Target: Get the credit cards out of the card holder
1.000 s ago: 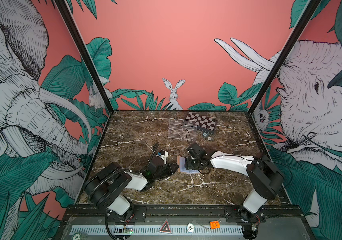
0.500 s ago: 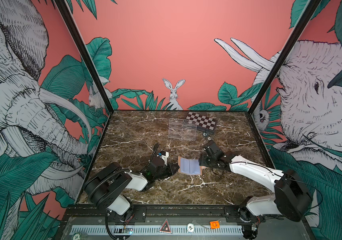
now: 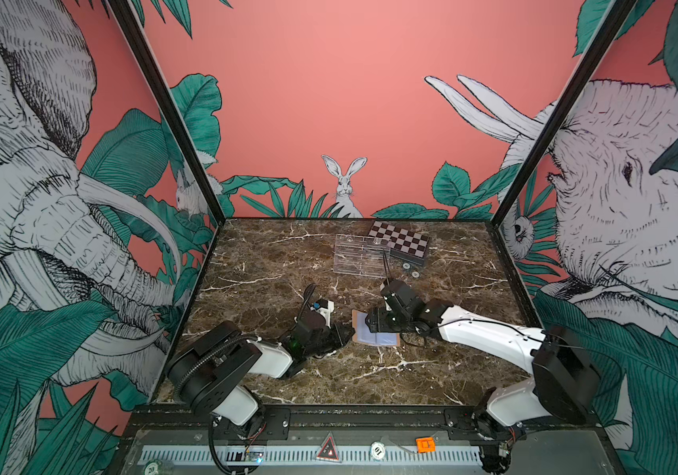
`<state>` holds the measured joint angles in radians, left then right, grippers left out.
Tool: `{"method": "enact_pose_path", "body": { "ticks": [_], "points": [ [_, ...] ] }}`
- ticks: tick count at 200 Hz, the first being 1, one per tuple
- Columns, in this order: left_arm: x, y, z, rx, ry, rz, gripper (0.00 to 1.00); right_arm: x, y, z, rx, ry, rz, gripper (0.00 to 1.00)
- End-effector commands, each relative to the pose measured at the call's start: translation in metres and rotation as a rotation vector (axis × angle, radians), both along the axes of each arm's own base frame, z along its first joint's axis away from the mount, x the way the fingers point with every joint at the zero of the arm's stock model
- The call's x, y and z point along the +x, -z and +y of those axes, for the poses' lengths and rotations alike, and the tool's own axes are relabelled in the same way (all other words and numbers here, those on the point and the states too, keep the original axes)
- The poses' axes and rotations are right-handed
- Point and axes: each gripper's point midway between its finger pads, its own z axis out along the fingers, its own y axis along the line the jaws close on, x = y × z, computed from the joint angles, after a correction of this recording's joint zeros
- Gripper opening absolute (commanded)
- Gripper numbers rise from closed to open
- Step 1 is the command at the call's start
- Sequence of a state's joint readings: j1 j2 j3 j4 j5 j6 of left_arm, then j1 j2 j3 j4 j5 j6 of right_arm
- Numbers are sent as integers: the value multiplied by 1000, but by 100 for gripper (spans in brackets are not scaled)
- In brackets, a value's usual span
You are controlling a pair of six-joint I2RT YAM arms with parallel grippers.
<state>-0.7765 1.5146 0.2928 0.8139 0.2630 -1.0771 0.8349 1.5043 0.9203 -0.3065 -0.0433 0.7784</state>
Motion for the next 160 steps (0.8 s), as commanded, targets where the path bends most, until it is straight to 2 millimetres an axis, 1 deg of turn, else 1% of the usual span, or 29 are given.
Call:
{"method": "enact_pose_path", "body": {
  "ticks": [1, 10, 20, 21, 23, 30, 72, 123, 160],
  "points": [
    [2, -6, 0, -17, -7, -27, 0, -3, 13, 11, -18, -34, 32, 79],
    [1, -6, 0, -16, -6, -26, 0, -3, 17, 14, -22, -40, 40, 80],
    [1, -6, 0, -17, -6, -27, 0, -2, 15, 17, -17, -43, 36, 80],
    [1, -6, -1, -16, -5, -26, 0, -3, 20, 17, -27, -44, 45, 80],
    [1, -6, -1, -16, -5, -27, 0, -3, 24, 17, -33, -44, 52, 80],
    [1, -6, -1, -16, -5, -26, 0, -3, 26, 17, -38, -46, 57, 80],
    [1, -5, -1, -16, -4, -27, 0, -3, 32, 20, -41, -52, 65, 80],
    [1, -5, -2, -19, -3, -26, 0, -3, 42, 18, -69, -46, 81, 78],
    [1, -4, -2, -17, -3, -26, 0, -3, 45, 11, -99, -31, 81, 72]
  ]
}}
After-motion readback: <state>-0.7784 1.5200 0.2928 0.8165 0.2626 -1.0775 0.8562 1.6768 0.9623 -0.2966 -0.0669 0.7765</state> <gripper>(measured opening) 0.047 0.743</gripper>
